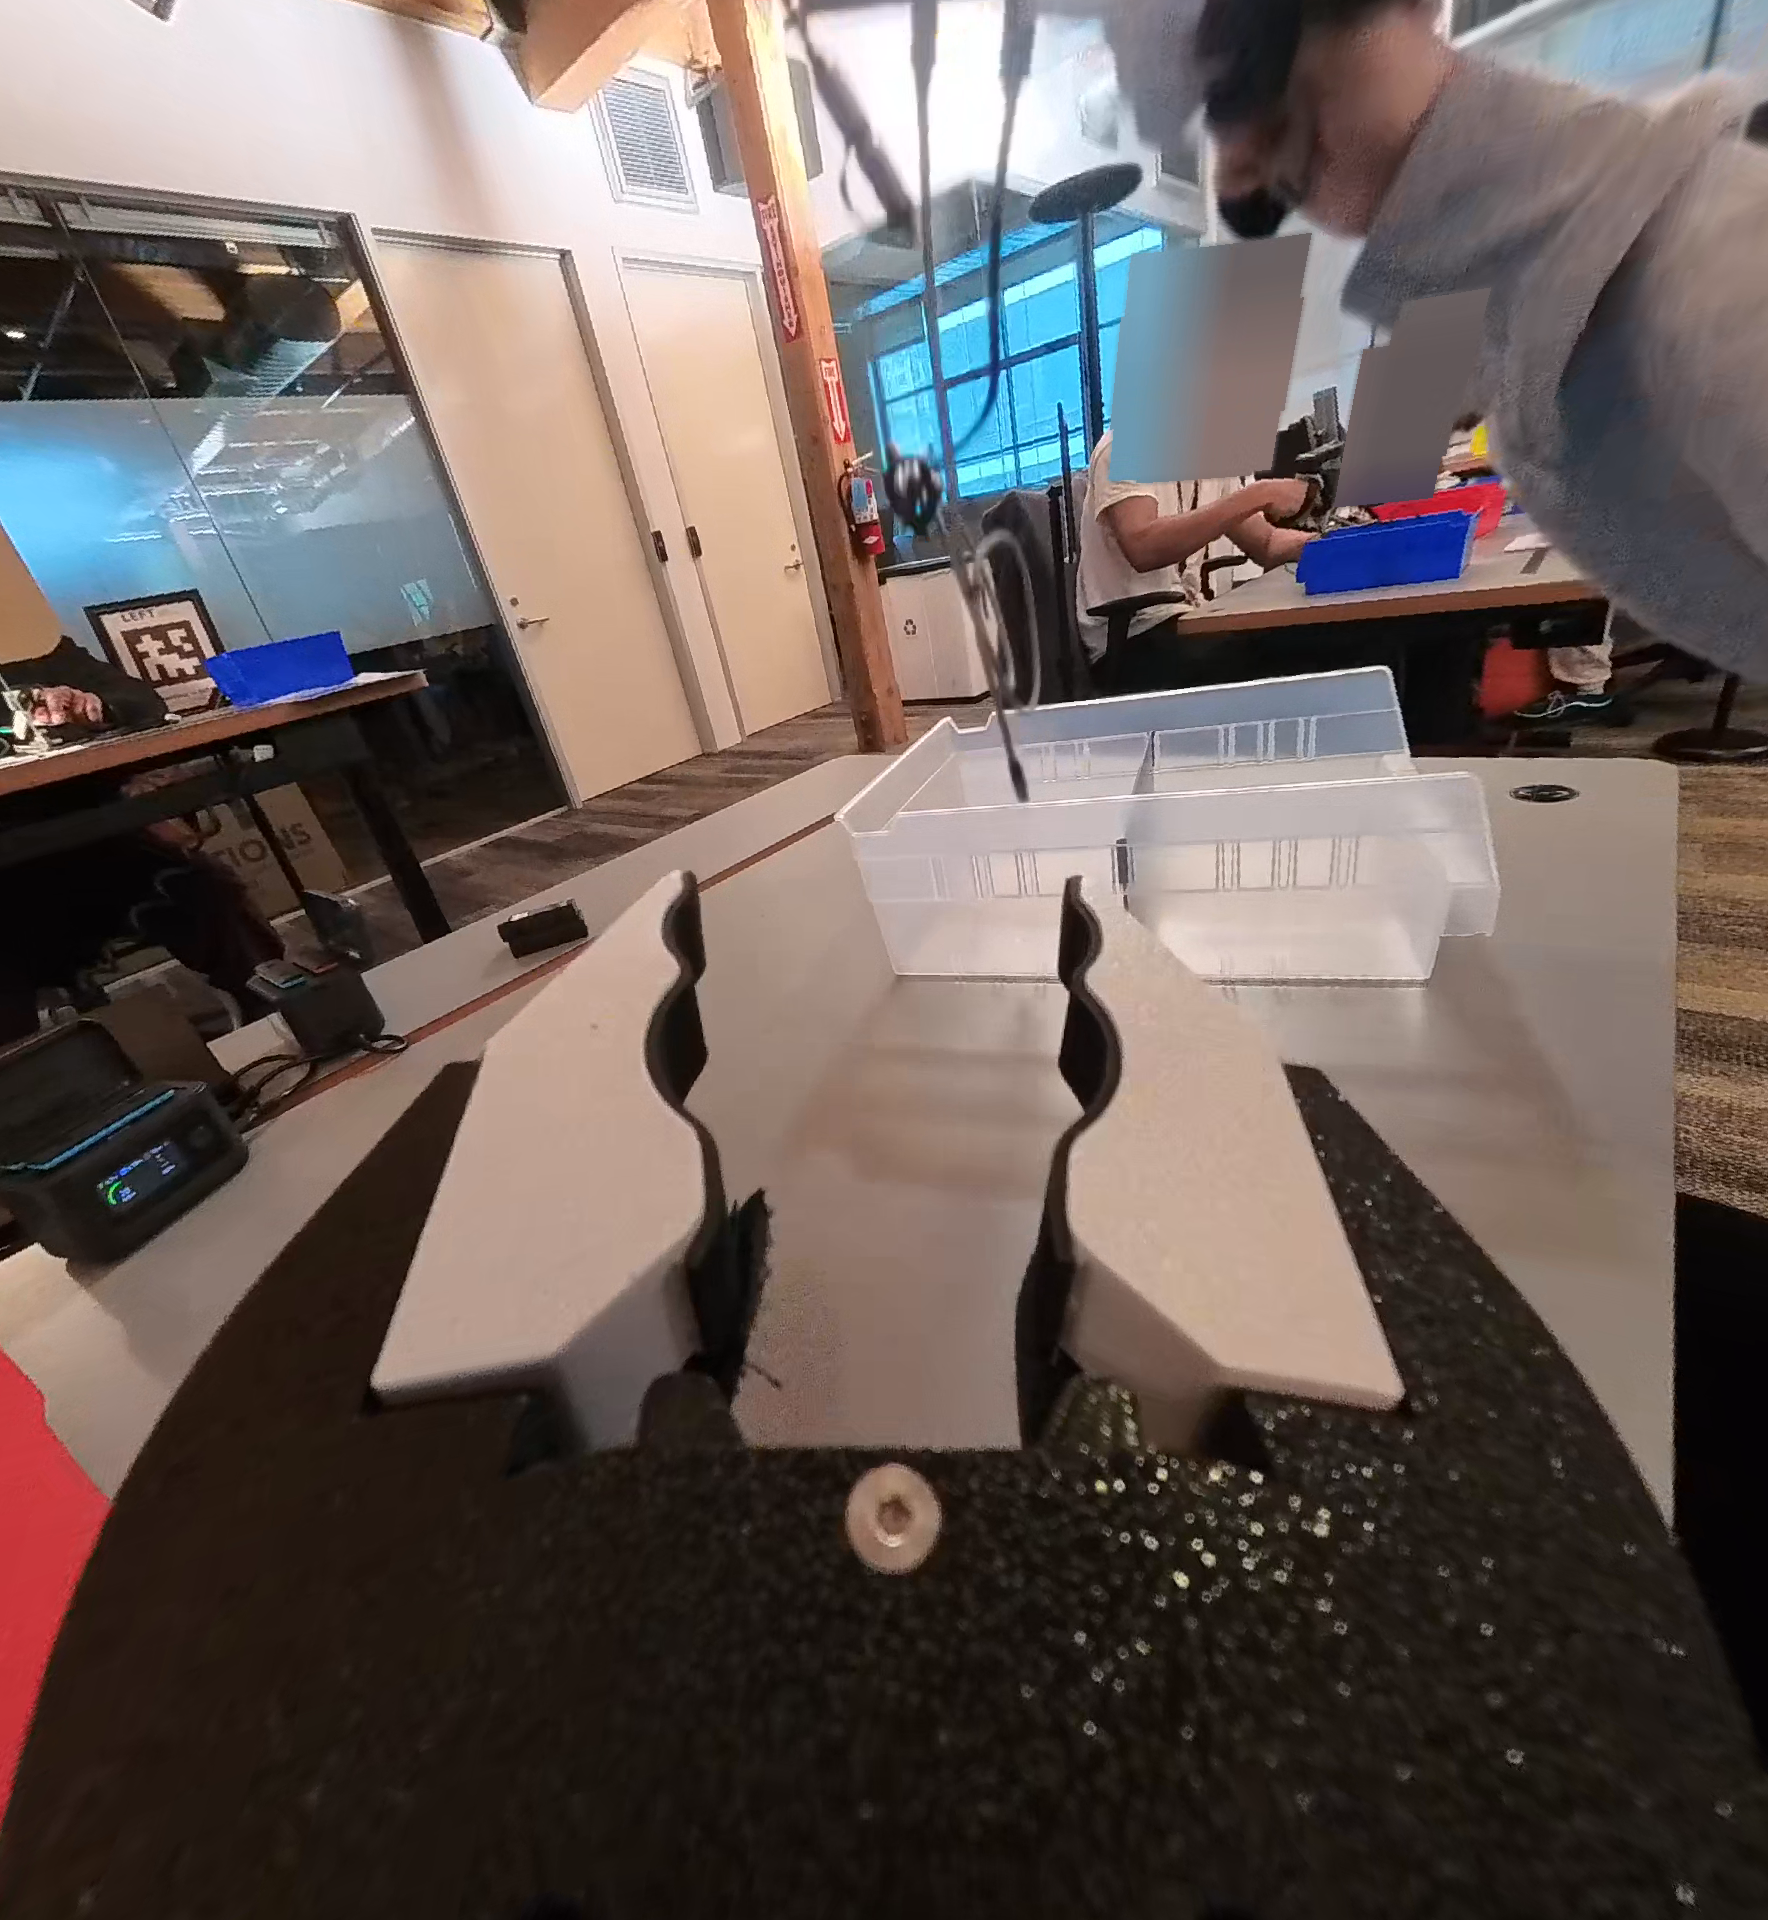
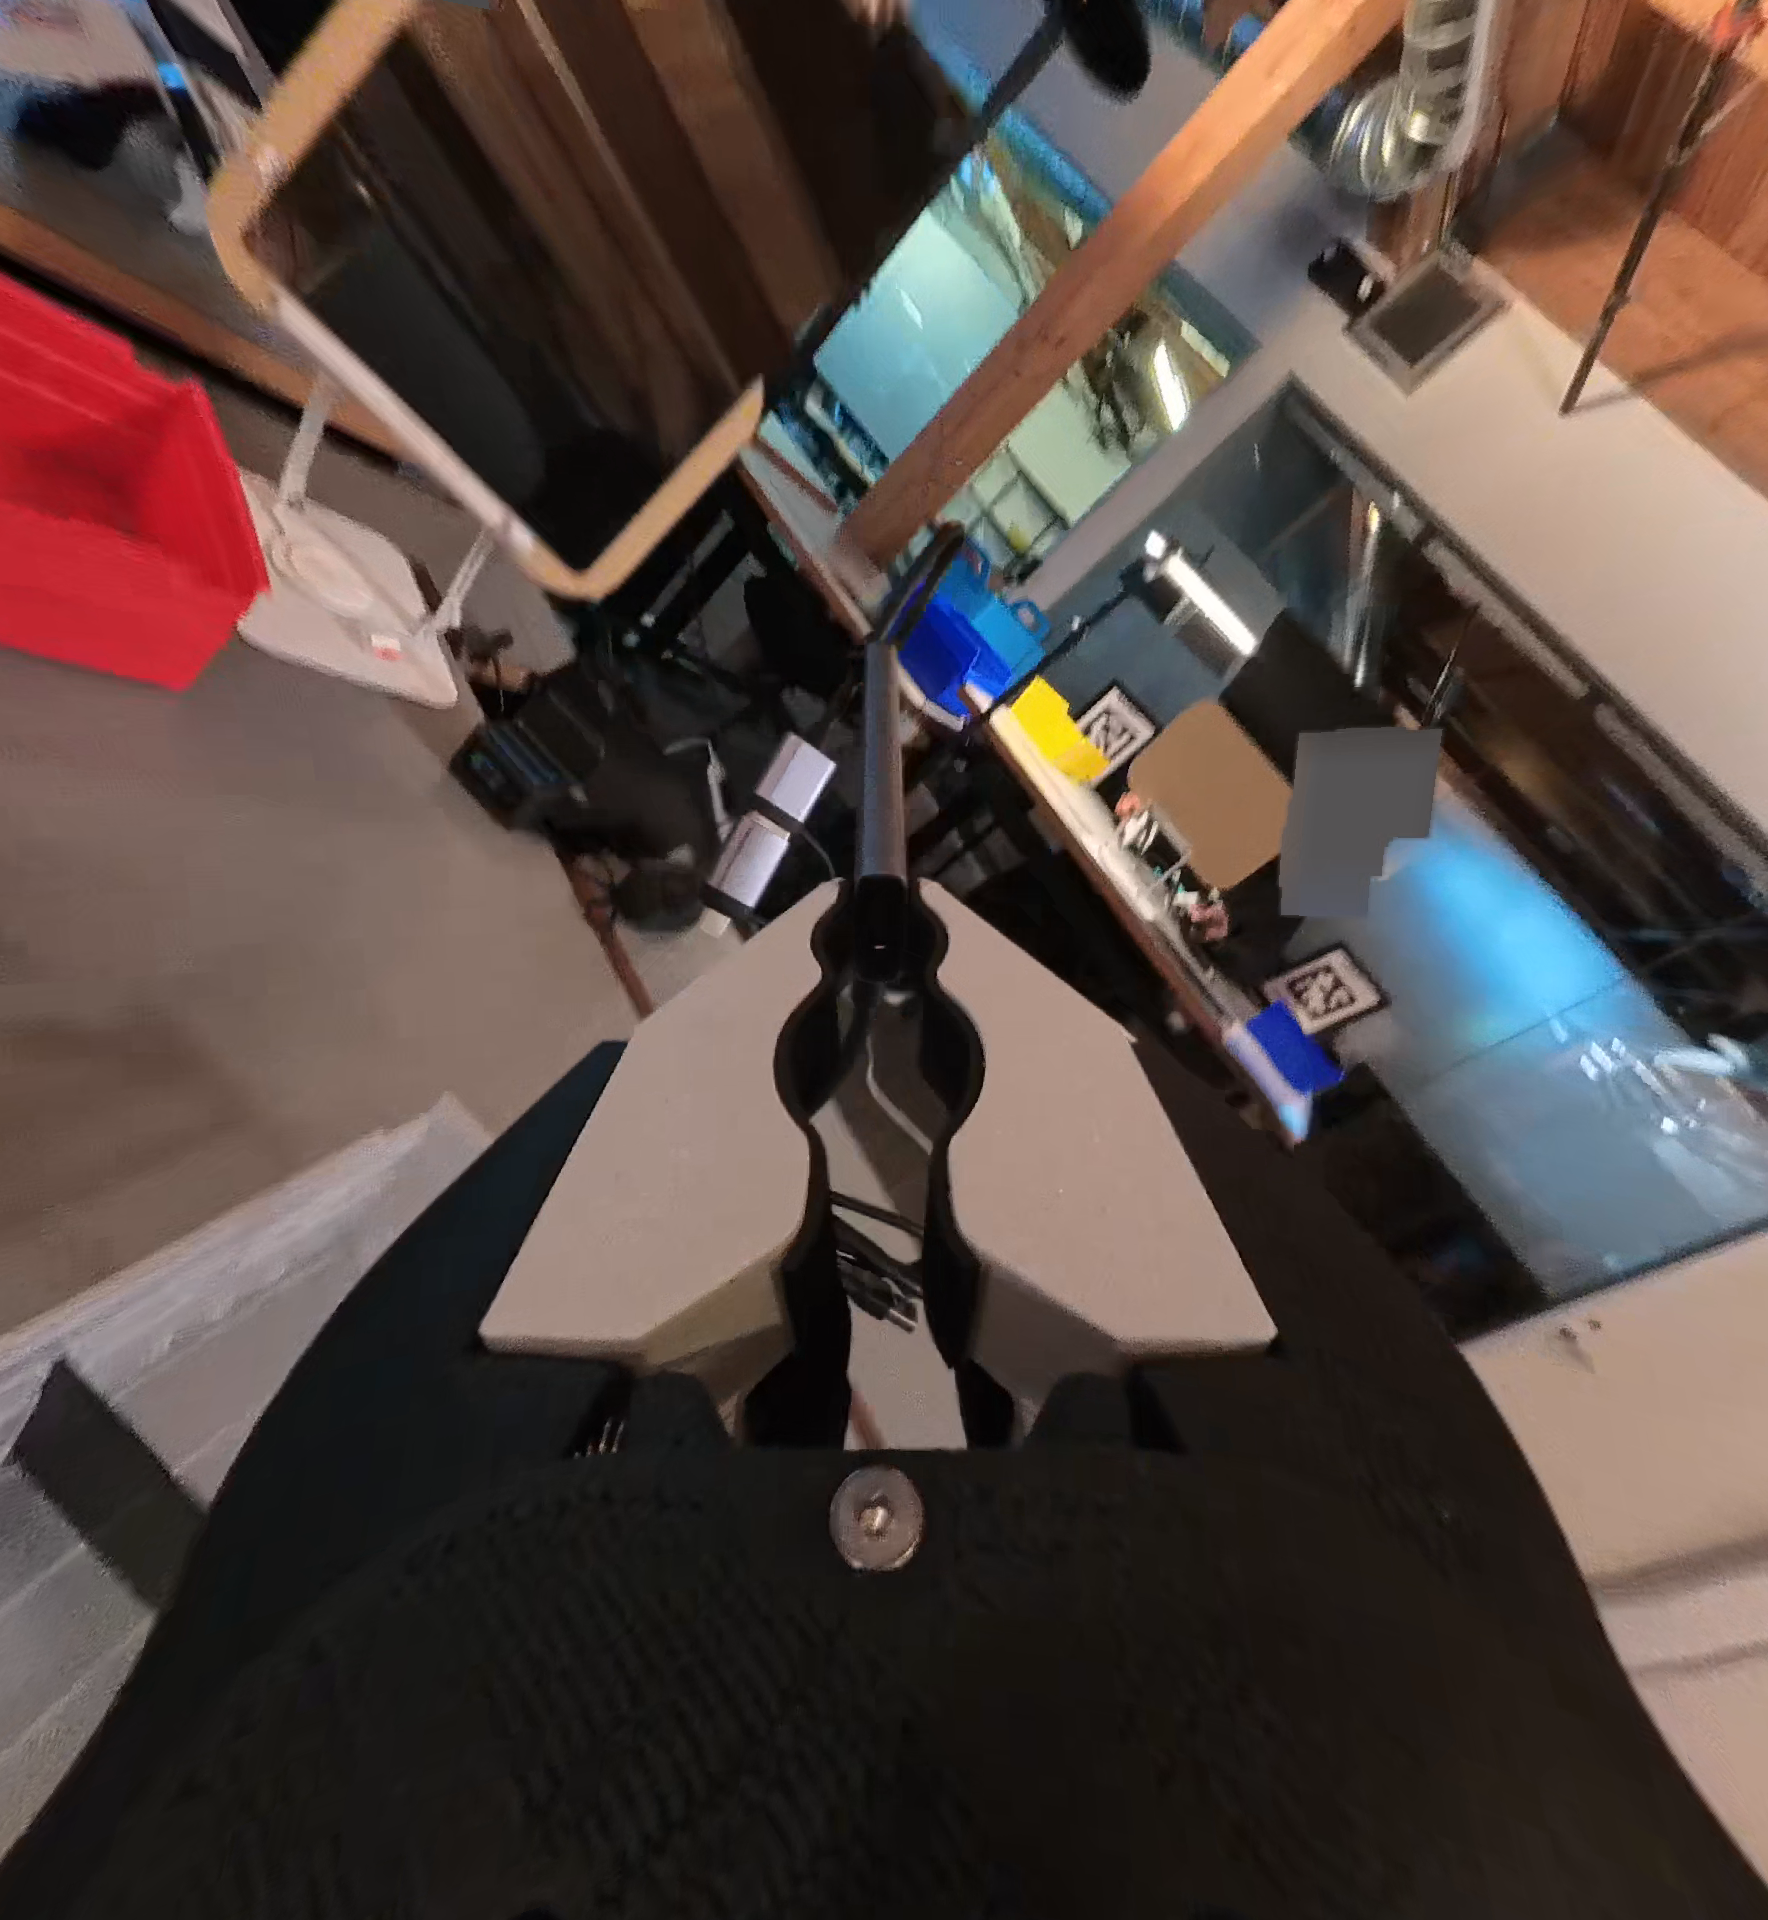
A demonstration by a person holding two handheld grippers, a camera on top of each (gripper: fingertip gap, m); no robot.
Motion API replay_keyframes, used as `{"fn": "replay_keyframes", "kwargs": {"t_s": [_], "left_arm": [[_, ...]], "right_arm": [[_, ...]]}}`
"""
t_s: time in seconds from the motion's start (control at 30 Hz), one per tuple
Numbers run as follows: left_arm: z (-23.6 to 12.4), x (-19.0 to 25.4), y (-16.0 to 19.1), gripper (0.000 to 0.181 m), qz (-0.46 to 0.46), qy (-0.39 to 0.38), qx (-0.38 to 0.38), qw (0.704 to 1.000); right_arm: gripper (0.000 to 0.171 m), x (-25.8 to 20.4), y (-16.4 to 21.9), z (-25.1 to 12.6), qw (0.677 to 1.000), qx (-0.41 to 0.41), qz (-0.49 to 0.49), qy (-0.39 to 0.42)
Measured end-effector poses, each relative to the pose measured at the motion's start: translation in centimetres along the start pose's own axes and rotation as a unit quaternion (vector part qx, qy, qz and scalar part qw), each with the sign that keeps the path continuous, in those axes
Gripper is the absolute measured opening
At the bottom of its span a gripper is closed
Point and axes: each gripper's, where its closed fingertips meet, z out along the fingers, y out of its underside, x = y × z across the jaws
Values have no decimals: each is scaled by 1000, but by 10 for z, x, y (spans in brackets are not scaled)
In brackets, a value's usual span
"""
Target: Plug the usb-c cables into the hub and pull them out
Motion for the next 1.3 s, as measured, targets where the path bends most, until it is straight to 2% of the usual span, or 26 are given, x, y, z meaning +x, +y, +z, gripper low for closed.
{"fn": "replay_keyframes", "kwargs": {"t_s": [0.1, 0.2, 0.33, 0.47, 0.57, 0.7, 0.8, 0.9, 0.93, 1.0, 1.1, 1.17, 1.23, 1.3], "left_arm": [[2, 1, 4, 66, -2, 2, -5, 1000], [3, 2, 7, 66, -4, 4, -9, 1000], [3, -1, 10, 65, -5, 2, -15, 1000], [4, -1, 12, 65, -14, 5, -15, 1000], [7, 3, 17, 65, -16, 11, -25, 999], [9, 7, 21, 66, -14, 18, -39, 999], [10, 9, 24, 69, -21, 20, -48, 998], [12, 6, 30, 74, -36, 17, -66, 997], [12, 5, 32, 76, -41, 13, -70, 997], [12, 1, 34, 77, -50, 5, -71, 996], [13, -3, 39, 77, -63, -5, -72, 995], [14, -4, 44, 78, -67, -16, -76, 995], [15, -5, 46, 79, -64, -28, -79, 994], [16, -6, 47, 79, -59, -35, -80, 994]], "right_arm": [[6, -35, 65, 2, 997, -62, 20, -27], [7, -71, 113, -4, 986, -136, 34, -92], [6, -98, 155, -20, 939, -261, 75, -212], [6, -114, 190, -16, 868, -401, 21, -291], [6, -135, 211, 1, 815, -463, -13, -347], [6, -157, 231, 21, 780, -490, 27, -388], [8, -152, 239, 24, 778, -508, 103, -356], [48, -140, 255, 2, 744, -577, 144, -305], [57, -132, 253, -1, 749, -584, 149, -275], [58, -113, 227, 7, 797, -548, 170, -190], [57, -99, 142, 37, 901, -382, 193, -72], [57, -117, 77, 57, 945, -246, 213, -35], [58, -153, 31, 79, 960, -142, 240, -30], [68, -204, 23, 103, 956, -117, 259, -75]]}}
